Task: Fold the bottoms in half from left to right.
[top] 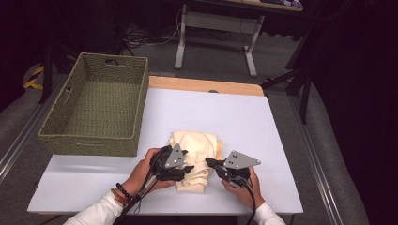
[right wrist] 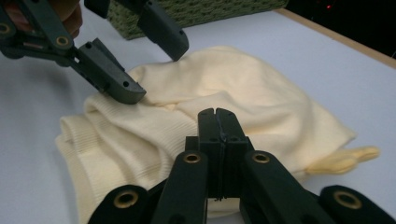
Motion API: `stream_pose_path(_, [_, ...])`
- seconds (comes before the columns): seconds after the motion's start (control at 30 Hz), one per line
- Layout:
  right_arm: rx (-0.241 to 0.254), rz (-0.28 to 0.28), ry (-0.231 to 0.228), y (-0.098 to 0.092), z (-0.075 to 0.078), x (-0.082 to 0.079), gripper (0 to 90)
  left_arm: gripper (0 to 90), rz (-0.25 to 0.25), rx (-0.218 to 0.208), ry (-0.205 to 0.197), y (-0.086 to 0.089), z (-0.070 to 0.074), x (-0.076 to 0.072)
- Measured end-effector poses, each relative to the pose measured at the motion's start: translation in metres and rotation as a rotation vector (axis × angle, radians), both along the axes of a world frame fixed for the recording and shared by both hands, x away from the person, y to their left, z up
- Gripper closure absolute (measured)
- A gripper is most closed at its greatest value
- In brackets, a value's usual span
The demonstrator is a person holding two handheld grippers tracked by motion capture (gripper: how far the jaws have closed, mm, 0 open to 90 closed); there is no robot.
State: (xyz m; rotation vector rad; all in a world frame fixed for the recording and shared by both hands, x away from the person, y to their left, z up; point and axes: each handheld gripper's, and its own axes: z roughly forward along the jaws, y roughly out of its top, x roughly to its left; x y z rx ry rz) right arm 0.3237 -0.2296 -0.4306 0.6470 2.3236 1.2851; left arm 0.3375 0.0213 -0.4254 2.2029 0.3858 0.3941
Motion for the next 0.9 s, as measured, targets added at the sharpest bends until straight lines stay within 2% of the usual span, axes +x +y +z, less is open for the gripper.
stream_pose_path(0.07, [-0.046,0.007,-0.018,0.004,-0.003,-0.006,90.0,45.3,-0.029,0.018,0.025,0.001,-0.003,-0.001])
stream_pose_path(0.1, [-0.052,0.009,-0.023,0.005,-0.004,-0.008,90.0,45.0,-0.035,0.024,0.024,0.001,-0.004,-0.003])
stream_pose_path(0.2, [-0.037,0.012,0.002,0.005,-0.008,-0.012,90.0,44.1,-0.044,0.030,0.016,0.003,-0.011,-0.009])
stream_pose_path(0.3, [-0.036,0.004,0.002,0.005,-0.011,-0.016,88.6,44.2,-0.042,0.031,-0.003,0.004,-0.009,-0.013])
stream_pose_path(0.4, [-0.014,-0.005,-0.015,0.002,-0.006,-0.018,78.4,45.3,-0.057,0.000,-0.024,0.007,0.001,-0.019])
stream_pose_path(0.47, [0.013,0.003,-0.027,-0.001,-0.003,-0.020,67.2,46.1,-0.071,0.000,-0.026,0.007,0.004,-0.023])
stream_pose_path(0.53, [0.027,0.000,-0.022,-0.002,-0.002,-0.021,61.1,46.0,-0.081,0.004,-0.041,0.006,0.005,-0.026])
stream_pose_path(0.63, [0.018,-0.016,-0.033,-0.001,-0.004,-0.022,49.2,45.1,-0.069,0.023,-0.035,0.002,-0.001,-0.024])
stream_pose_path(0.7, [-0.016,-0.042,-0.042,0.002,-0.007,-0.021,44.8,45.0,-0.060,0.034,-0.016,-0.001,-0.008,-0.020])
stream_pose_path(0.73, [-0.030,-0.045,-0.046,0.003,-0.008,-0.020,42.8,44.7,-0.060,0.034,-0.019,-0.002,-0.010,-0.019])
stream_pose_path(0.8, [-0.048,-0.046,-0.049,0.006,-0.012,-0.020,43.6,45.7,-0.058,0.046,-0.009,-0.002,-0.013,-0.017])
stream_pose_path(0.83, [-0.044,-0.051,-0.040,0.006,-0.013,-0.019,44.8,46.0,-0.054,0.036,0.000,-0.002,-0.014,-0.016])
stream_pose_path(0.9, [-0.042,-0.055,-0.032,0.007,-0.014,-0.016,50.7,48.5,-0.057,0.033,0.010,-0.001,-0.014,-0.014])
